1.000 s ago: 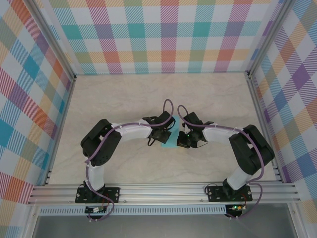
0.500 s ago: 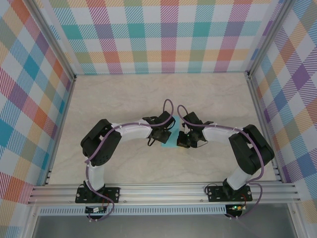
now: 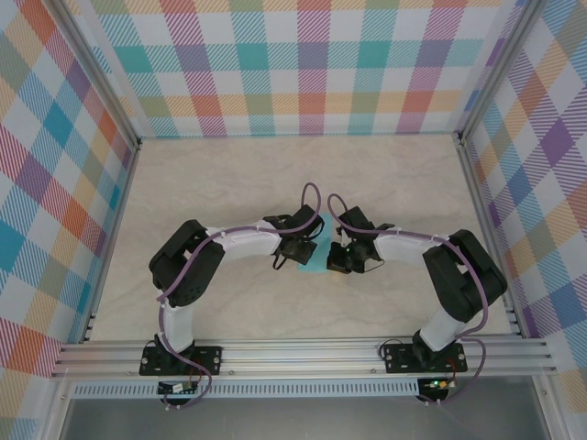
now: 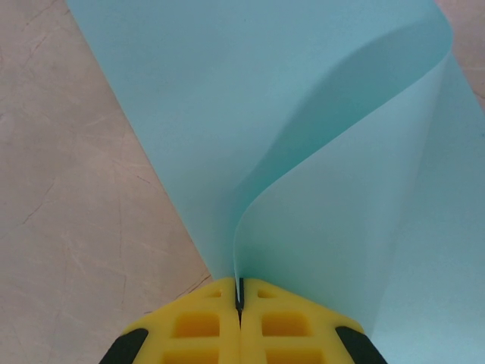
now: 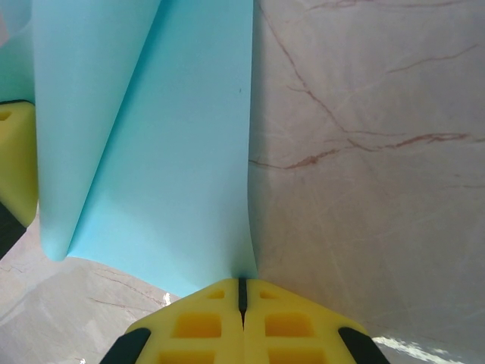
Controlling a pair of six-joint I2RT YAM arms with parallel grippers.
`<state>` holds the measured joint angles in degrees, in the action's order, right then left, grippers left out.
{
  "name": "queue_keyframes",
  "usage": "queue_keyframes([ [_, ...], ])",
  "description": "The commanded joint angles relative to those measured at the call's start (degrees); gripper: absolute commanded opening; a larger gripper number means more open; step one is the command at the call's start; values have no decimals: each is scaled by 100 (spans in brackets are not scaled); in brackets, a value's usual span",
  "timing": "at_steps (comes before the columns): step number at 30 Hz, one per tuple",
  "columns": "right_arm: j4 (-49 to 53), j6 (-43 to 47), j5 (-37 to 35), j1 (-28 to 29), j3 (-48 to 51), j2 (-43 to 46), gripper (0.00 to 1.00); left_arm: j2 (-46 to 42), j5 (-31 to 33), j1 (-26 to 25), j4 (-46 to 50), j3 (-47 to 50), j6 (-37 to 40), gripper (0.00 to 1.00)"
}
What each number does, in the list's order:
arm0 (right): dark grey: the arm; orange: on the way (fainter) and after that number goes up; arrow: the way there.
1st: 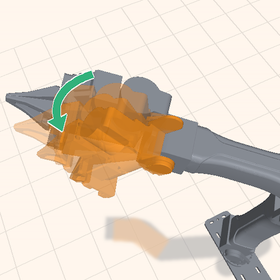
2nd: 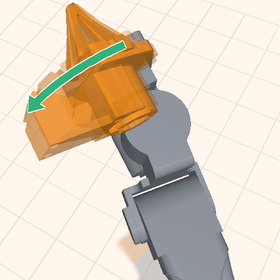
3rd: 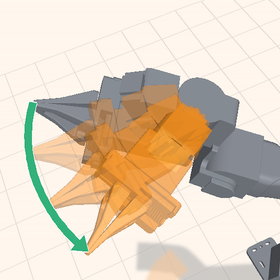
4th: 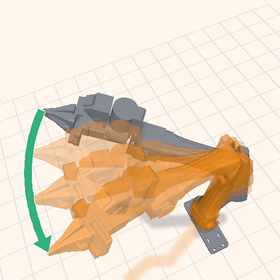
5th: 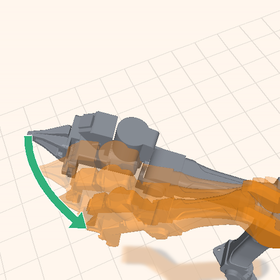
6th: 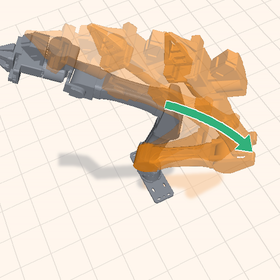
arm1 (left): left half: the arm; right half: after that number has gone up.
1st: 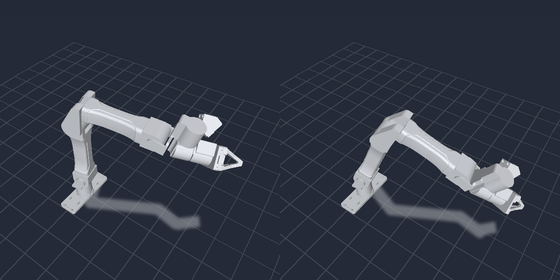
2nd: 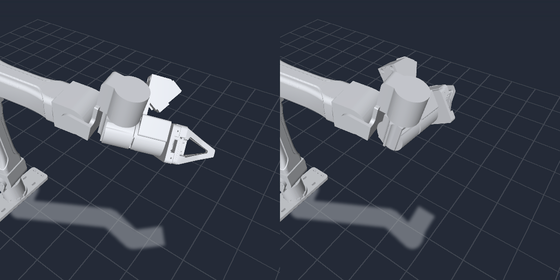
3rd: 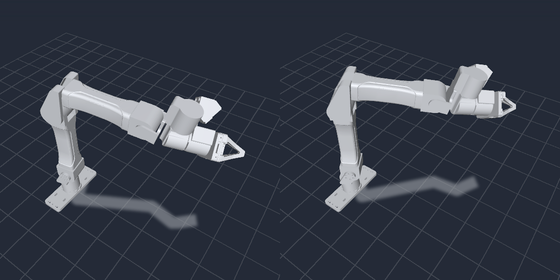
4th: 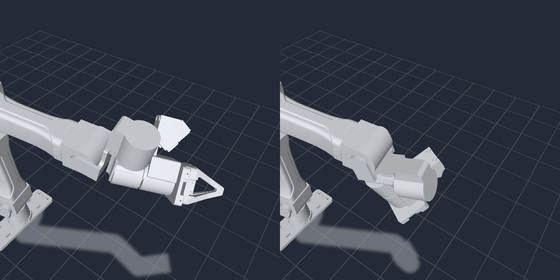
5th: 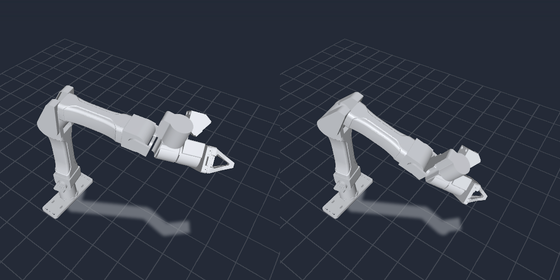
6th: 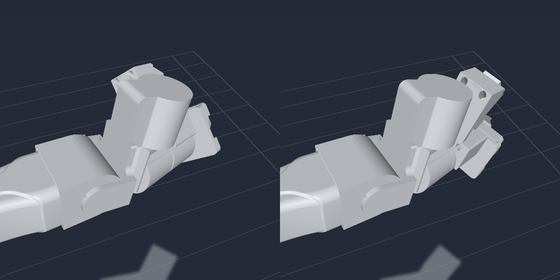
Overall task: Fold a paper plane with a square sheet of paper (fold left side to right side)
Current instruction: Fold the triangle a second time at the center of the table.
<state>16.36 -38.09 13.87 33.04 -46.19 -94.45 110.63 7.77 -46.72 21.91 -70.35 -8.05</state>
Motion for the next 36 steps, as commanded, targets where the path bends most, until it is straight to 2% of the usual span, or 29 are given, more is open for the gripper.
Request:
queue_keyframes([
  [1, 337, 126, -272, 89, 107, -297, 2, 10, 102, 106, -44, -90, 76, 0],
  [25, 371, 139, -289, 93, 111, -309, 2, -372, -9, 107, -146, -22, 67, 1],
  [36, 380, 143, -297, 89, 112, -306, 2, -258, 63, 110, -150, 47, 85, 1],
])
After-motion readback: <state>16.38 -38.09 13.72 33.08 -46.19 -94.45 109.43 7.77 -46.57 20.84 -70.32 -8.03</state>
